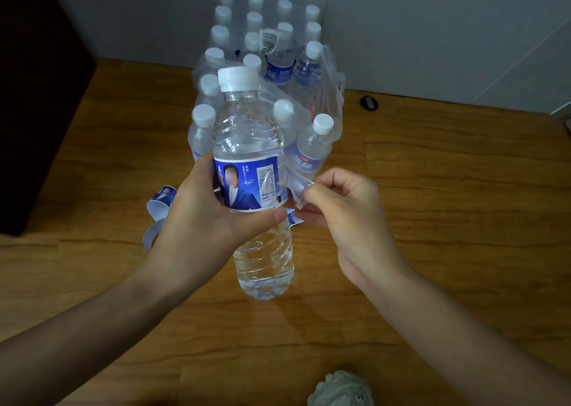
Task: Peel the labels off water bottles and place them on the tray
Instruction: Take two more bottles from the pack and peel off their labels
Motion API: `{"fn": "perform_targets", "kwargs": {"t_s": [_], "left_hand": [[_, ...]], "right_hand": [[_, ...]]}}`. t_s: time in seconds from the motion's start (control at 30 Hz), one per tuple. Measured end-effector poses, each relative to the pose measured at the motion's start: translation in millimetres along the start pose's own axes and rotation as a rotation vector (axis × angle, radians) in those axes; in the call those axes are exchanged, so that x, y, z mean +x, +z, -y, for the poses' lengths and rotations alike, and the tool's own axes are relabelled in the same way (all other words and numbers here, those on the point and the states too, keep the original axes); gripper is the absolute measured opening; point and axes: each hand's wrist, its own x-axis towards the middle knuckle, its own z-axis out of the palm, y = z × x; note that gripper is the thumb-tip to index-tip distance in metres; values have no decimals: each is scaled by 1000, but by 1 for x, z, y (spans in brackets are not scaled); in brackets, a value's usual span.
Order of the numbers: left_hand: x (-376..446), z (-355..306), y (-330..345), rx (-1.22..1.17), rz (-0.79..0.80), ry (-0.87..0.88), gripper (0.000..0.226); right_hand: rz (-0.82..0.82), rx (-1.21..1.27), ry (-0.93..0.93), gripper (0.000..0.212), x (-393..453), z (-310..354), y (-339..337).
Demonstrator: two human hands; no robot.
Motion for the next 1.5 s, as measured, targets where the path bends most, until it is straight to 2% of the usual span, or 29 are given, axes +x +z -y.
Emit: {"fn": "perform_targets", "kwargs": {"t_s": [0.13, 0.33, 0.43, 0.53, 0.6, 0.87, 0.93, 1.0, 1.17, 1.37, 1.5], "left_hand": [[1, -3, -1, -21, 27, 16, 60], [1, -4, -2, -32, 66, 12, 53], [3, -1, -4, -39, 78, -3, 51], [4, 3, -5, -28, 88, -12, 59], [5, 5, -6, -24, 90, -15, 62], [5, 4, -9, -42, 94, -21, 54], [5, 2, -10, -53, 107, -26, 50], [5, 0, -10, -52, 122, -23, 50], [5, 0, -9, -43, 144, -25, 59], [2, -2, -9, -49, 164, -37, 63], [0, -6, -9, -70, 186, -32, 57]], "right_hand": [[19, 92, 74, 27, 1, -3, -1], [20, 185, 107, 22, 1, -7, -1], [21, 110, -48, 27, -1, -6, -3], [99, -161, -346, 37, -2, -7, -4], [117, -314, -460, 37, -1, -9, -4], [149, -349, -529, 18, 0, -13, -3], [179, -348, -521, 10, 0, -11, -5], [175, -306, -459, 11, 2, -10, -5], [115, 82, -101, 19, 5, -10, 0], [63, 185, 57, 19, 6, -11, 1], [79, 164, 108, 14, 4, -18, 2]]}}
